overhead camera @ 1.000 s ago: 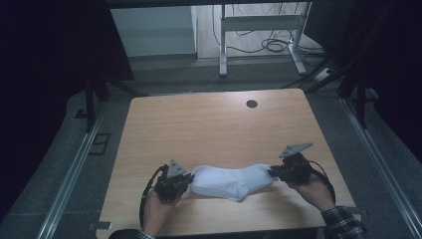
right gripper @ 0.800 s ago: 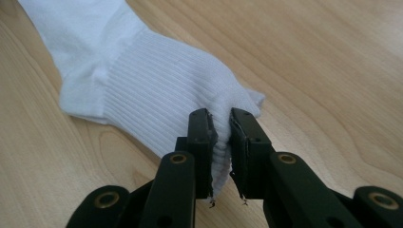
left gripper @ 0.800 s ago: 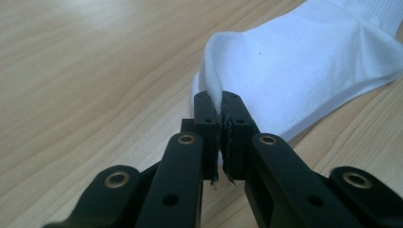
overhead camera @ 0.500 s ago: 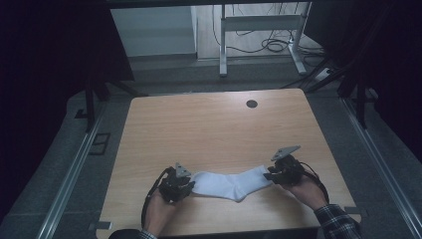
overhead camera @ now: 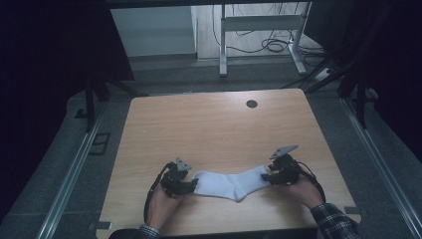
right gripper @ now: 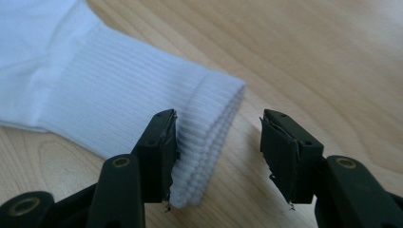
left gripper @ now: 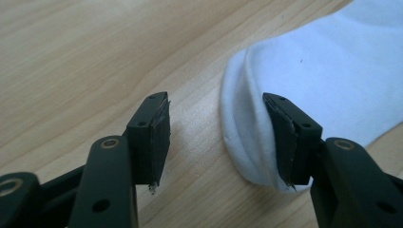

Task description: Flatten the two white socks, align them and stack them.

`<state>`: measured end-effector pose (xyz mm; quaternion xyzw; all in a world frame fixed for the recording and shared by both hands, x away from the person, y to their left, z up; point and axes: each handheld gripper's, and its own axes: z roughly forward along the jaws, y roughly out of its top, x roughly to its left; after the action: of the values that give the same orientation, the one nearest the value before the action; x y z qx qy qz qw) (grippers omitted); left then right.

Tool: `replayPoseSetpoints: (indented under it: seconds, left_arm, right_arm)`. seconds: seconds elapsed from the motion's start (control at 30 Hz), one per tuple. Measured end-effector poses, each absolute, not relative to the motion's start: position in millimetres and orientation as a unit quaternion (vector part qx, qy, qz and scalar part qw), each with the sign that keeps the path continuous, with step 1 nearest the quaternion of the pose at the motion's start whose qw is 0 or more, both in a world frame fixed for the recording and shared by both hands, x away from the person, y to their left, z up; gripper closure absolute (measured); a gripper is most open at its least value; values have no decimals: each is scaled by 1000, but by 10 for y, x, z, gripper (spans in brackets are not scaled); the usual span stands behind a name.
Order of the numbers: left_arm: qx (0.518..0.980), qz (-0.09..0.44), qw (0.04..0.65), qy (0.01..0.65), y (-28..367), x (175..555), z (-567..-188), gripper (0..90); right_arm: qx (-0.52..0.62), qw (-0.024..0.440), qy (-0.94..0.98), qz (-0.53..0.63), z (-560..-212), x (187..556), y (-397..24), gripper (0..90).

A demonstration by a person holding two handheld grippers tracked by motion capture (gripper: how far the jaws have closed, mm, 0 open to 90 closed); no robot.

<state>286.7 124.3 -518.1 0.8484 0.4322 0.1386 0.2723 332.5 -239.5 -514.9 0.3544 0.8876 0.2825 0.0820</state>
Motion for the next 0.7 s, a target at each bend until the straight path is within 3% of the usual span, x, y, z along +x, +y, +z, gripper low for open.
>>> replayPoseSetpoints:
  seconds: [0.07,0.23,0.33,0.7]
  left_arm:
    - [854,135,264,428,1212,2873,-5216,482]
    - [850,99,288,431,1205,2889,-5227,715]
    - [846,78,295,438,1225,2923,-5225,782]
    - [846,116,311,418,1221,3109,-4955,812]
  right_arm:
    - [355,80,889,280,-5158,3323,-2372,513]
    - [365,48,884,287,-5156,3311,-2375,704]
    - [372,36,882,289,-5151,3317,-2376,762]
    - [376,69,869,315,-4941,3422,-2416,781]
